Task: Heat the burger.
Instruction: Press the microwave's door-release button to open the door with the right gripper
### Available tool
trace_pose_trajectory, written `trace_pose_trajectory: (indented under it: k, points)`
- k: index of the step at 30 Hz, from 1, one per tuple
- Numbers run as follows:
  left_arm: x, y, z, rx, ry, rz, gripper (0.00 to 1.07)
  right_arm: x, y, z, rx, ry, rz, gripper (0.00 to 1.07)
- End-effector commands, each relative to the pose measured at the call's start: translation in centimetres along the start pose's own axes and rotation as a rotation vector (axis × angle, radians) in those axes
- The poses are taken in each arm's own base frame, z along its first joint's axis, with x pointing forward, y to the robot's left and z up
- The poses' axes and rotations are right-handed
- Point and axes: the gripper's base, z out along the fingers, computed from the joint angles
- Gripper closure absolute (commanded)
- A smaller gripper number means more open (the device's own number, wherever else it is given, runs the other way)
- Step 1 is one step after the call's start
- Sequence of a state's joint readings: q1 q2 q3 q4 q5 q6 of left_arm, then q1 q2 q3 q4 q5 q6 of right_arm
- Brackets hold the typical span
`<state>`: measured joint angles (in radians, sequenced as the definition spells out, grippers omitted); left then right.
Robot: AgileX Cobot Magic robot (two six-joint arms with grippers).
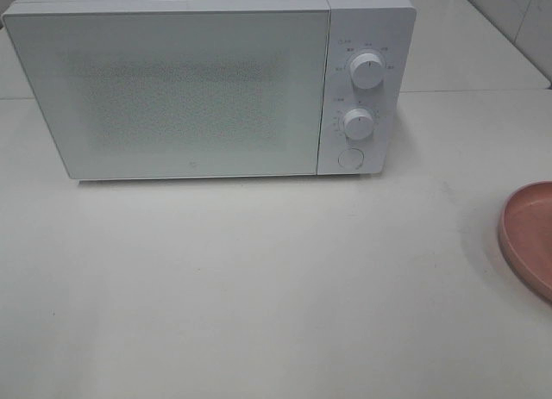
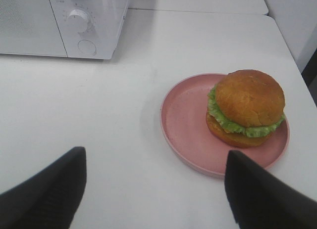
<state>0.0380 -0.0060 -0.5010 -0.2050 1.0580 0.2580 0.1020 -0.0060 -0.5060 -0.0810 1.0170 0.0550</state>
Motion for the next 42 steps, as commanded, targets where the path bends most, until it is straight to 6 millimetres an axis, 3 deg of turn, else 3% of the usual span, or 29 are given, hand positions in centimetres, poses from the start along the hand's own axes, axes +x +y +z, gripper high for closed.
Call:
trace_pose_trajectory:
  k: [1,27,42]
  points:
    - [0.1,-0.1,-0.2,-0.001,-0.032,-0.001,0.09,0.1,0.0,-0.3,0.001,-0.033,0.003,0.32]
    - [0.1,-0.1,-0.2,-0.001,-0.032,-0.001,0.09,-0.4,0.0,0.0,0.004,-0.013,0.0,0.32]
    - [0.1,-0.1,-0.2,-0.001,-0.032,-0.001,0.09,-4.1,0.4,4.4,-0.006,0.023,-0.027,0.32]
